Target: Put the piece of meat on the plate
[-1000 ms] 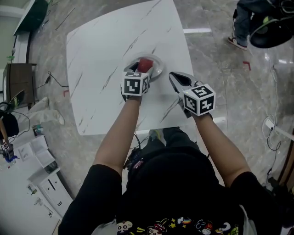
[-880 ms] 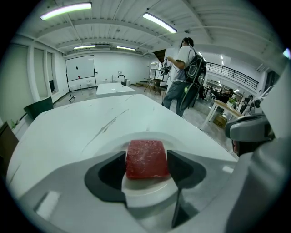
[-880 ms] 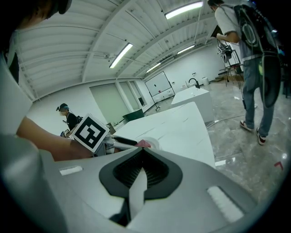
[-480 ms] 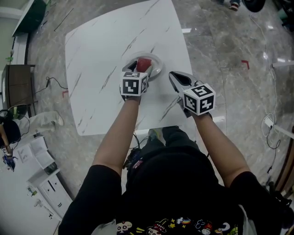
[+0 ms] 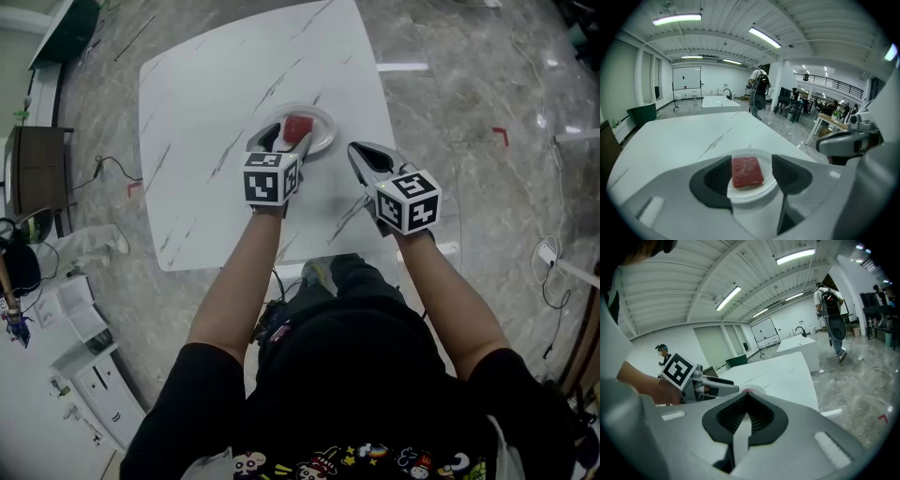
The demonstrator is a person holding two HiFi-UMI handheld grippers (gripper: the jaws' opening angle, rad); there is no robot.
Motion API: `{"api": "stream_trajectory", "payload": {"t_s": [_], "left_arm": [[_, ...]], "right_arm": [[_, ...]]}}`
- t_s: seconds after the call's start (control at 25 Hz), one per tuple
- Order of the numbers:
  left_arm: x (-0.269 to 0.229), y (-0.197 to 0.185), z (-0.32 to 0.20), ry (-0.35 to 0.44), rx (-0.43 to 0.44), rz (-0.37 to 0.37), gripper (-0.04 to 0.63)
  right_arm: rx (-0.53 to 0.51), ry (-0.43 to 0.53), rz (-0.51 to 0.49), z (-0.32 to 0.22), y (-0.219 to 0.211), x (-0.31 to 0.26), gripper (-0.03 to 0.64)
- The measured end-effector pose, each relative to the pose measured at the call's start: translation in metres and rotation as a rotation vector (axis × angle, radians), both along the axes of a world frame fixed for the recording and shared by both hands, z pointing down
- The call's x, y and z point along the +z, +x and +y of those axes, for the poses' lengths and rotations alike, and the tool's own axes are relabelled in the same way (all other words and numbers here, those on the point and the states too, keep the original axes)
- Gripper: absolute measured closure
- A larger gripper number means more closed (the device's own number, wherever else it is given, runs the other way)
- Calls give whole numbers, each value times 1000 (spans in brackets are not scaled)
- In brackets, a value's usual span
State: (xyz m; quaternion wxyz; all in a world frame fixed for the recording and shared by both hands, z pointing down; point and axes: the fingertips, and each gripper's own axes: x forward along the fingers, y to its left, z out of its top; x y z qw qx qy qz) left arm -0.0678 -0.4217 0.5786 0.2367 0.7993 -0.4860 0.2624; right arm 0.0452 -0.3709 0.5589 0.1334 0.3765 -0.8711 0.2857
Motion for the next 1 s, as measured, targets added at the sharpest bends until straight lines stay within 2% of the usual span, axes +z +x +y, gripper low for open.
{"api": "stream_trajectory", "payload": {"t_s": [0.28,0.44,0.76,1.0], "left_arm": [[-62,-28,32,135,-71,71,228],[-90,-52,56,205,-130,106,264],[-116,-71,104,274,-181,131,297],[-125,-66,129,282,-175,154,304]], "right_arm": [[21,71,14,6,1,-27,592],[60,112,19,13,6,-45,592],[83,141,20,41,5,-65,592],[75,144,19,58,-5,-72,592]]}}
